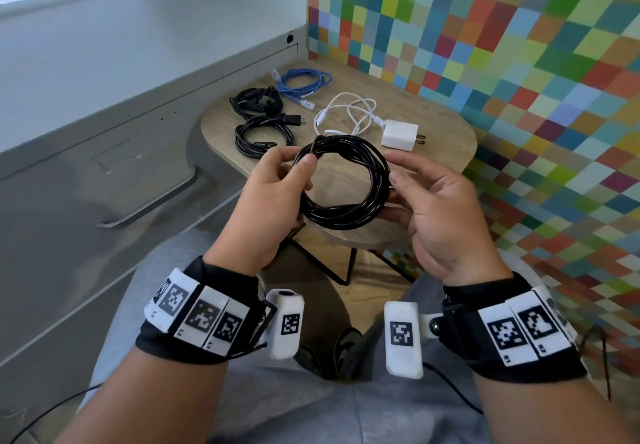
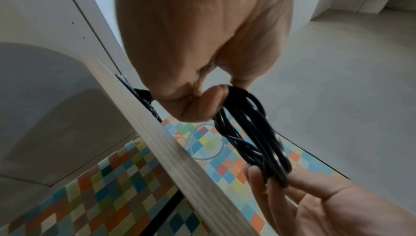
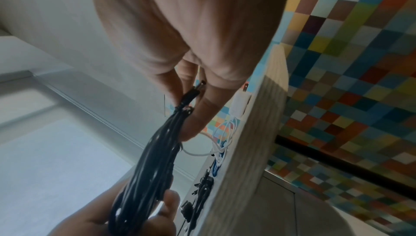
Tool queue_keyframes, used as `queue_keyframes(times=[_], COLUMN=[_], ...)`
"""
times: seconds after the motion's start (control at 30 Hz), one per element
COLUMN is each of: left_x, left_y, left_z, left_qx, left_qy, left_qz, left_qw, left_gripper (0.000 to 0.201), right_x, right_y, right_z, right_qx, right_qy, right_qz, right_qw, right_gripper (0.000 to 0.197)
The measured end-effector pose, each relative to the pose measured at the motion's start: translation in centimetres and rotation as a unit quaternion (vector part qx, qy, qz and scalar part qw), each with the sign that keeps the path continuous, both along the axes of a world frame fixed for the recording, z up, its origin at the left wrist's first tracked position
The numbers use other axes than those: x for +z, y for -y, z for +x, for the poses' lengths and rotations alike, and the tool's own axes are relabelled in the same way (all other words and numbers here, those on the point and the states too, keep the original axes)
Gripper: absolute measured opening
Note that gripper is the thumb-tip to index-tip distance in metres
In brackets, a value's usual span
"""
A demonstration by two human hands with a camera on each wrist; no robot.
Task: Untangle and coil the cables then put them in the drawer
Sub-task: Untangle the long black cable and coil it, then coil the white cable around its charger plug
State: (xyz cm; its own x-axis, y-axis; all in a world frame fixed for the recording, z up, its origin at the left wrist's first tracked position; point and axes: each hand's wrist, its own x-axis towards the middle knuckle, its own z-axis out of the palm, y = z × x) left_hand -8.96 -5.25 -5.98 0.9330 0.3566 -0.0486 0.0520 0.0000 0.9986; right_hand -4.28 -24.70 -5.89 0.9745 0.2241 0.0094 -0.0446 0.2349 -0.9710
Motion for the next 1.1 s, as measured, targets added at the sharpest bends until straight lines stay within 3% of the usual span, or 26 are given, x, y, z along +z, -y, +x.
queue_keyframes(times=[0.23,0.47,0.63,0.7,0.93,1.0,1.1], left_x=[-0.7,-0.3,-0.5,-0.4,-0.9,-1.0,-0.9], left_y=[-0.2,-0.1,-0.9,-1.4,-2.9,-2.9,-2.6], left_z=[0.2,0.1,0.1,0.2,0.4,0.5,0.4], left_qx=[-0.029,-0.04,-0.012,0.008,0.061,0.06,0.053], left_qy=[-0.025,-0.038,-0.026,-0.019,0.013,0.025,0.029], left_qz=[-0.001,0.034,0.062,0.084,0.105,0.115,0.166], left_qw=[0.999,0.998,0.998,0.996,0.993,0.991,0.984], left_gripper=[0.026,0.034,0.04,0.038,0.029,0.026,0.023], right_x=[-0.9,-1.1,-0.9,-0.4,4.5,5.4,5.7], right_y=[0.6,0.8,0.6,0.6,0.5,-0.3,-1.9], right_z=[0.7,1.1,0.9,0.8,4.4,6.7,10.2], right_qx=[-0.06,-0.043,-0.017,-0.006,-0.066,-0.053,0.03], right_qy=[0.021,-0.018,-0.031,-0.01,0.136,0.186,0.217], right_qz=[-0.15,-0.149,-0.125,-0.162,-0.367,-0.451,-0.573], right_qw=[0.987,0.988,0.991,0.987,0.918,0.871,0.79], right_gripper=[0.02,0.021,0.023,0.024,0.012,0.015,0.041])
